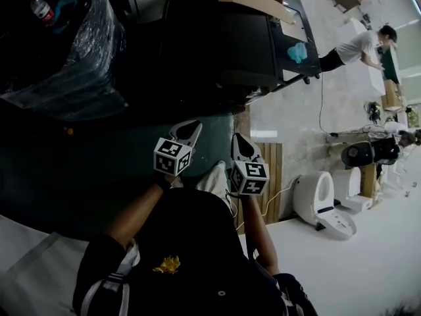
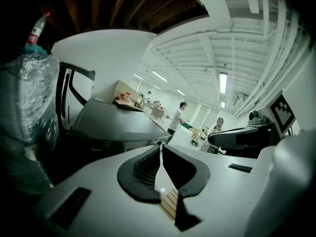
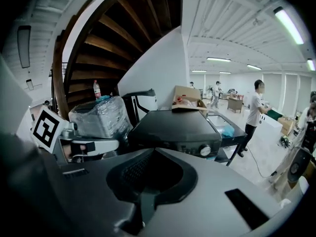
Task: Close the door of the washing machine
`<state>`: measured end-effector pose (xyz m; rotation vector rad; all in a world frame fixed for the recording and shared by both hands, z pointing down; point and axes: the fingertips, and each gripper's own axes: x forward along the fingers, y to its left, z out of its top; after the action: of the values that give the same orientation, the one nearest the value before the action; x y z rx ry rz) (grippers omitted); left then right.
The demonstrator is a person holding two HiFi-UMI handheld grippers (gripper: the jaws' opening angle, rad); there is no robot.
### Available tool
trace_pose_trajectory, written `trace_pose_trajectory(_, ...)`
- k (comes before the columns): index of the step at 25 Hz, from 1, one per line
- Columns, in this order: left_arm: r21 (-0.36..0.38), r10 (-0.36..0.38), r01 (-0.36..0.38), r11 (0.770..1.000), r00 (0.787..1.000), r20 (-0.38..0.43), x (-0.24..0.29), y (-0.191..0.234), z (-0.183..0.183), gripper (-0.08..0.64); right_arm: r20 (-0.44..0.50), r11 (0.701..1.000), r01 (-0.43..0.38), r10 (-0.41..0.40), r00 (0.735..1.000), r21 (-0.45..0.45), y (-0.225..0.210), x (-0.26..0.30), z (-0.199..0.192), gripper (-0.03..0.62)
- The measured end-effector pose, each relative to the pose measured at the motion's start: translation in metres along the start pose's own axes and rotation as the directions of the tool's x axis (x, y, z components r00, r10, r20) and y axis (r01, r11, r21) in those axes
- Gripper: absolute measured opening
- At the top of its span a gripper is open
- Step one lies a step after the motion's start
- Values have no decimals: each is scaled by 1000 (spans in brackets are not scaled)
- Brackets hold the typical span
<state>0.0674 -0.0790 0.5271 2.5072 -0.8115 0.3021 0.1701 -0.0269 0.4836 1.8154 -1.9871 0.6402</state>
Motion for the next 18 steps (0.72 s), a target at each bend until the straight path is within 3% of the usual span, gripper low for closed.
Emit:
trace_pose_trajectory(5, 93, -25, 23, 995, 999, 21, -20, -12, 13, 31, 41, 999, -23, 25, 999, -34, 25, 1, 14, 25)
trace_pose_trajectory(8, 99, -66, 61, 993, 997, 46, -30, -21, 19, 31, 49, 999, -36, 38, 998, -39, 39, -6, 14, 25)
trace_pose_trajectory(18, 150, -81, 76, 986, 996, 33, -49, -34, 2, 31, 26, 998, -36, 38, 999, -56, 48, -15, 5, 25)
